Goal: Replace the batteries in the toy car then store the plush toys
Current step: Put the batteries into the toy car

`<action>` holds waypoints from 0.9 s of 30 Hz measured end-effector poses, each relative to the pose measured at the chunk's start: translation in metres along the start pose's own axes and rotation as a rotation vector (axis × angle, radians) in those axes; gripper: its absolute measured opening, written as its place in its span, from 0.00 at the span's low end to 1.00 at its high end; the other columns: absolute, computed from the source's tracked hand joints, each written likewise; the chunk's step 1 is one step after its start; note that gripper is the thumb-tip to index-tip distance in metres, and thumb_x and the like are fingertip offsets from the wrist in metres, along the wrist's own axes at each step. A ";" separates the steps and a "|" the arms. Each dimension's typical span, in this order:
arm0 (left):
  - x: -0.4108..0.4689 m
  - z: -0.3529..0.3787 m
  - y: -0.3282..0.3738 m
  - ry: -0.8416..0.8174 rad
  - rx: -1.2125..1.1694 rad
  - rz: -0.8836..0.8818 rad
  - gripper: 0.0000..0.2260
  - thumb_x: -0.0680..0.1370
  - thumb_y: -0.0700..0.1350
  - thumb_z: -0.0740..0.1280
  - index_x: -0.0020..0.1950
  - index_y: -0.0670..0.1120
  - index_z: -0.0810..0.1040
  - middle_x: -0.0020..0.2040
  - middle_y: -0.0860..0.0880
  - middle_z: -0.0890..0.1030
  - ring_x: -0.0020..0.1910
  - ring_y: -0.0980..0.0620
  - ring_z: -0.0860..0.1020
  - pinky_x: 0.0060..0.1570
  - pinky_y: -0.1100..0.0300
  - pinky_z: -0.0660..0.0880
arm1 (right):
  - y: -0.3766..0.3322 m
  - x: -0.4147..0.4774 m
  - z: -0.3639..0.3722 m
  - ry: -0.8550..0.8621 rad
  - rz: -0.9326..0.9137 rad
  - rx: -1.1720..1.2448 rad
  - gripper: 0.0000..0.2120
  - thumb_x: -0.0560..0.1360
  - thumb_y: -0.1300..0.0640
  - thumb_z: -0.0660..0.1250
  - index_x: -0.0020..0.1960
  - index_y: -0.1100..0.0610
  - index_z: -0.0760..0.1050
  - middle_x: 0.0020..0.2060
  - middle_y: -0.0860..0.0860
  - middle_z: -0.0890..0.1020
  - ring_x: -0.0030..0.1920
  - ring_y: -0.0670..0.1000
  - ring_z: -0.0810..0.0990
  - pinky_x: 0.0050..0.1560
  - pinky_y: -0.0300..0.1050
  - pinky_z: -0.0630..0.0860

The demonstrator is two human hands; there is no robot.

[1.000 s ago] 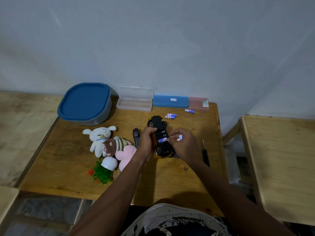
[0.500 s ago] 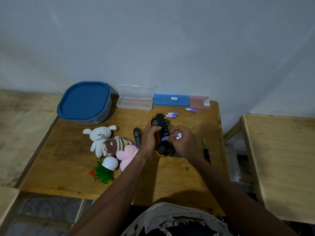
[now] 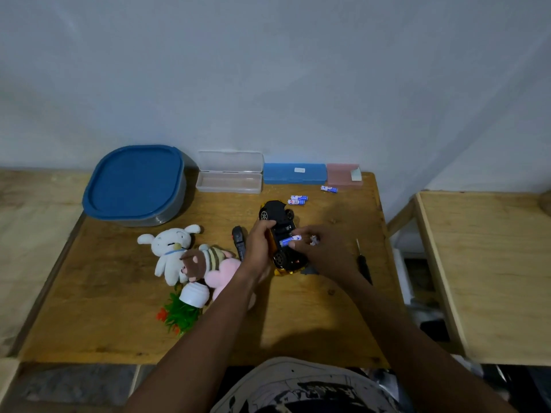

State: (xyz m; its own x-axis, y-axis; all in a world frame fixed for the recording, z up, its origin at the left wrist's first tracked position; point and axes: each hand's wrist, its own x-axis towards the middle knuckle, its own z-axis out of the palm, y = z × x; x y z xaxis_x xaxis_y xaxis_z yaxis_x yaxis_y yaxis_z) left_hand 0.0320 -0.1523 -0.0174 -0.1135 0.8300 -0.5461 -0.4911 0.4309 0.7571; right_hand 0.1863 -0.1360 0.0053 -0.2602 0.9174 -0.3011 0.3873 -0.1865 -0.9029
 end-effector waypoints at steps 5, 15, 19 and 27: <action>0.006 -0.010 0.005 -0.076 0.008 -0.028 0.26 0.76 0.50 0.61 0.68 0.34 0.73 0.57 0.32 0.79 0.52 0.39 0.79 0.51 0.49 0.78 | -0.003 0.000 0.008 0.017 0.108 0.031 0.09 0.73 0.53 0.74 0.52 0.52 0.80 0.48 0.51 0.82 0.46 0.52 0.84 0.40 0.58 0.84; 0.035 -0.013 0.006 -0.092 0.262 -0.027 0.18 0.80 0.50 0.68 0.65 0.45 0.68 0.60 0.41 0.76 0.57 0.40 0.79 0.57 0.38 0.78 | -0.012 -0.016 0.005 0.340 0.228 0.521 0.14 0.77 0.49 0.69 0.55 0.58 0.81 0.45 0.52 0.86 0.26 0.45 0.64 0.26 0.38 0.60; 0.039 -0.013 -0.004 -0.027 0.453 0.033 0.16 0.79 0.55 0.67 0.64 0.51 0.76 0.59 0.47 0.81 0.57 0.45 0.80 0.60 0.43 0.77 | -0.002 -0.021 -0.002 0.349 0.324 0.787 0.11 0.81 0.54 0.61 0.50 0.59 0.79 0.40 0.49 0.80 0.25 0.45 0.61 0.26 0.40 0.55; 0.037 -0.008 -0.022 0.039 0.541 0.057 0.15 0.83 0.52 0.62 0.68 0.49 0.70 0.61 0.47 0.78 0.59 0.43 0.77 0.61 0.45 0.76 | 0.004 -0.007 -0.007 0.293 0.470 0.885 0.08 0.76 0.63 0.59 0.53 0.60 0.74 0.29 0.49 0.68 0.26 0.45 0.67 0.21 0.35 0.59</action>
State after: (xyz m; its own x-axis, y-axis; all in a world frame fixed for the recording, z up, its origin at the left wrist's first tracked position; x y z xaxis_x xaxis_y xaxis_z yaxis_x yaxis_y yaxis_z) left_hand 0.0315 -0.1338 -0.0578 -0.1643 0.8482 -0.5036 0.0305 0.5147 0.8568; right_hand 0.1961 -0.1410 0.0057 0.0192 0.7130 -0.7009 -0.4231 -0.6294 -0.6518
